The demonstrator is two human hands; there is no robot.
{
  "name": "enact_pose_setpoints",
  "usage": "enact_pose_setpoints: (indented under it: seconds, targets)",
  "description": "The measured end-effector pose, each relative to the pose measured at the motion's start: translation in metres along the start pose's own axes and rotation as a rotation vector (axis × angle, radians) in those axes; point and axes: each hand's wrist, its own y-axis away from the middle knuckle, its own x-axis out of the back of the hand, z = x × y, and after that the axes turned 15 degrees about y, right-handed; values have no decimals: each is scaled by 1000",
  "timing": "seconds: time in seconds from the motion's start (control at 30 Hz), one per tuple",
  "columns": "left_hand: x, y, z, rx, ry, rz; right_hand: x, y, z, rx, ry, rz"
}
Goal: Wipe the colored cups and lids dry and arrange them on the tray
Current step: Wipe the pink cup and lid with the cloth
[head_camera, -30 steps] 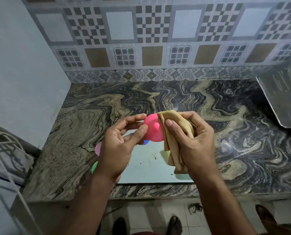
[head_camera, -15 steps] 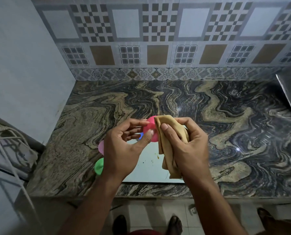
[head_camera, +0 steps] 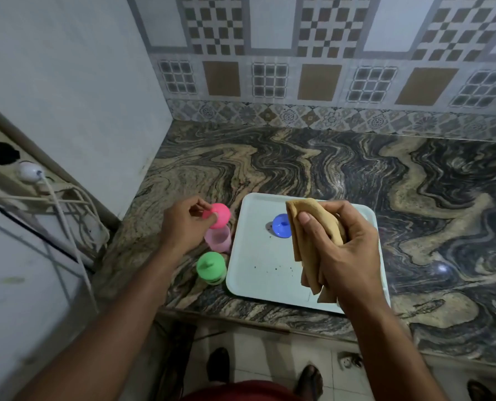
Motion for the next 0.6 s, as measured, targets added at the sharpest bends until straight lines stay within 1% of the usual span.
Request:
enact_pose_setpoints:
  seconds: [0.13,0.23,0.5,0.6]
  targets:
    - [-9,-2,-26,54,-76,-50,-4,1,1,3,14,-18]
    - [-11,0,-39,76,-77,-64,-4,2,1,-1,6,-23]
    - [-9,9,-43,64,-110,-94,-4,1,5,-15,-58,-40]
    - [-9,13,-42,24,-131,-94,-5,1,4,-21,-74,-50]
